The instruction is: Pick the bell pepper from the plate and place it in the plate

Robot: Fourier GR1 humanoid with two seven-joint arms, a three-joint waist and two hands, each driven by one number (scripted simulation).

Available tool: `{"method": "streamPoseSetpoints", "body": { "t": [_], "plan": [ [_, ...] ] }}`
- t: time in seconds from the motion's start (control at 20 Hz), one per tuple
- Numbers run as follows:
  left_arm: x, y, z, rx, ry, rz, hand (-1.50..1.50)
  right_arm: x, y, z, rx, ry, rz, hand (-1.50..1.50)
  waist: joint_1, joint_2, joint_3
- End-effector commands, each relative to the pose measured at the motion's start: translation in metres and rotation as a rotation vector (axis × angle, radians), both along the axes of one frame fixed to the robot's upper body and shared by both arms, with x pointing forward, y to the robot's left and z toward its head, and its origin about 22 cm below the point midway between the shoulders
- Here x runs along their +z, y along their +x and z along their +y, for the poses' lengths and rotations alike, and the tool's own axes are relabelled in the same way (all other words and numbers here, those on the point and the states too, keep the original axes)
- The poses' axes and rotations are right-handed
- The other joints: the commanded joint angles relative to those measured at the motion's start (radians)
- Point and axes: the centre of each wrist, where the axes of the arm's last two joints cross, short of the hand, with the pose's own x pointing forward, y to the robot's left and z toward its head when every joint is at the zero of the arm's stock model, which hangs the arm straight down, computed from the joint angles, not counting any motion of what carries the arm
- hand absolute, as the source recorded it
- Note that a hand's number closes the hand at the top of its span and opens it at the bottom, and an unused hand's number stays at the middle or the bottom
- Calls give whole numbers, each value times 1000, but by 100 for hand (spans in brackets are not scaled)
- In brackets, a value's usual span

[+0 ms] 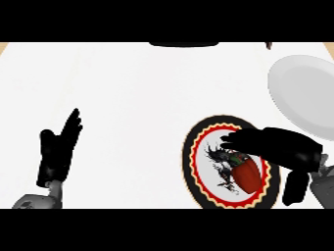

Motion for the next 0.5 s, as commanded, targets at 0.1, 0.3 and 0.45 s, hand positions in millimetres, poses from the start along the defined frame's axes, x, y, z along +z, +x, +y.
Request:
{"method": "streamPoseSetpoints", "body": {
  "t": [0.1, 0.3, 0.45],
  "plan": [
    [6, -2, -6, -4, 14, -4, 0, 5, 20, 26, 9, -35, 14, -150, 3, 0, 0],
    [-4, -14, -32, 9, -10, -14, 0, -13, 9, -2, 28, -29, 4, -150, 1, 0, 0],
    [1, -8, 9, -8, -15, 13, 0, -15, 15, 15, 17, -50, 25, -150, 1, 0, 0]
  ]
}}
